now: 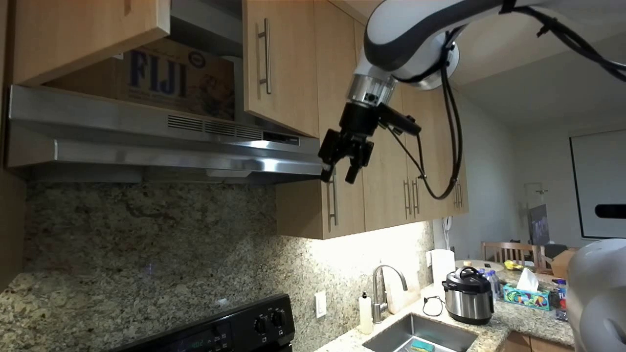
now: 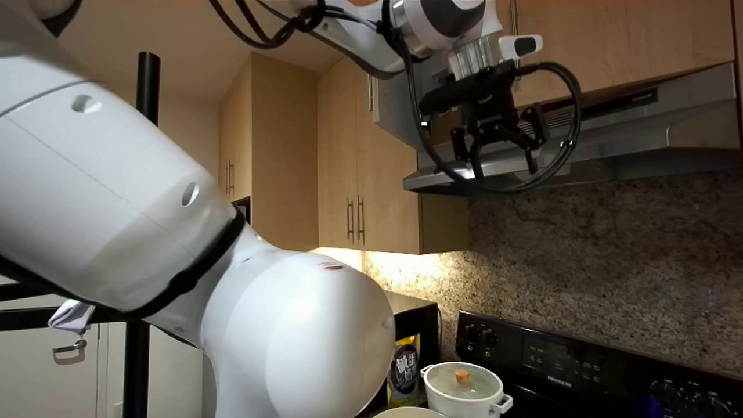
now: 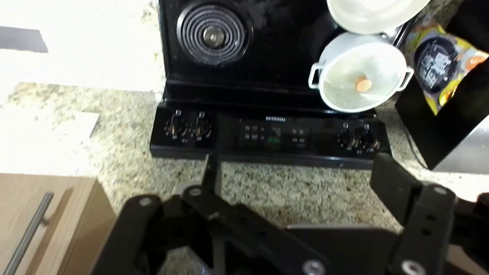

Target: Close the cabinets left door completely

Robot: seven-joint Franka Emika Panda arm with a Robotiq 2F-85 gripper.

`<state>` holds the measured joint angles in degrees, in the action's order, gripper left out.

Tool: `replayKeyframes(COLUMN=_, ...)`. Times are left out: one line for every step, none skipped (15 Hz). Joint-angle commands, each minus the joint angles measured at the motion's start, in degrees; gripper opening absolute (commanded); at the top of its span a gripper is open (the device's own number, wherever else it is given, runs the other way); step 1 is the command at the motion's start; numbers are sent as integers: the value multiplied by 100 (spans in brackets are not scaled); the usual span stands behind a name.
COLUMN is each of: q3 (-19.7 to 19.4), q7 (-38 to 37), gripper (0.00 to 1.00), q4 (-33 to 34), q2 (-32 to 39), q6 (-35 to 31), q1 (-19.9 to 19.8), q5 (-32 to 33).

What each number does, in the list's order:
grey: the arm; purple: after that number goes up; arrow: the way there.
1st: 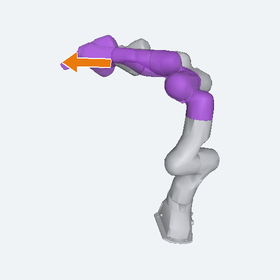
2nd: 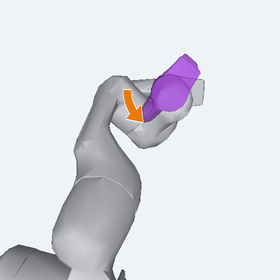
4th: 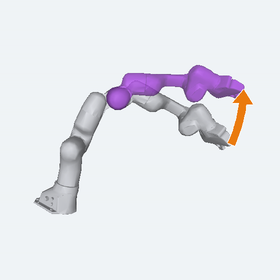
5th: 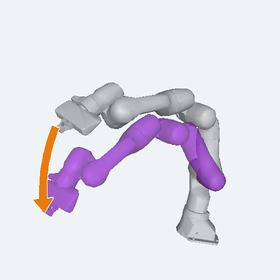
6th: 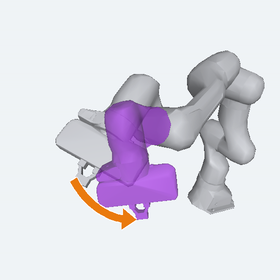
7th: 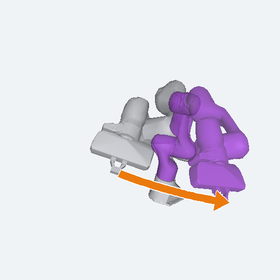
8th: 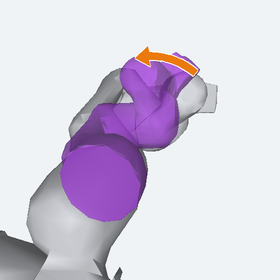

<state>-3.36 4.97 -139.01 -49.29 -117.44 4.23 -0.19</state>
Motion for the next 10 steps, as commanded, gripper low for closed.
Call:
replayKeyframes(q3=78, q7=-342, gripper=100, q4=-335, q2=315, q6=382, q1=-178, q5=-223)
replayKeyframes(q3=137, q7=-522, gripper=100, q4=-432, q2=397, q6=459, q1=-277, q5=-177)
replayKeyframes(q3=154, q7=-681, gripper=100, q4=-505, q2=479, q6=555, q1=-330, q5=-186)
replayKeyframes(q3=155, q7=-822, gripper=100, q4=-599, q2=565, q6=624, q1=-376, q5=-219)
replayKeyframes(q3=129, q7=-914, gripper=100, q4=-656, q2=668, q6=739, q1=-393, q5=-283)
replayKeyframes(q3=101, q7=-964, gripper=100, q4=-712, q2=776, q6=863, q1=-394, q5=-354)
replayKeyframes(q3=107, q7=-1054, gripper=100, q4=-757, q2=879, q6=985, q1=-419, q5=-415)
replayKeyframes(q3=115, q7=-1127, gripper=100, q4=-803, q2=955, q6=1062, q1=-448, q5=-477)
replayKeyframes(q3=95, q7=-1165, gripper=100, q4=-853, q2=1005, q6=1109, q1=-459, q5=-567)
replayKeyframes(q3=70, q7=-1201, gripper=100, q4=-913, q2=1015, q6=1126, q1=-469, q5=-678)
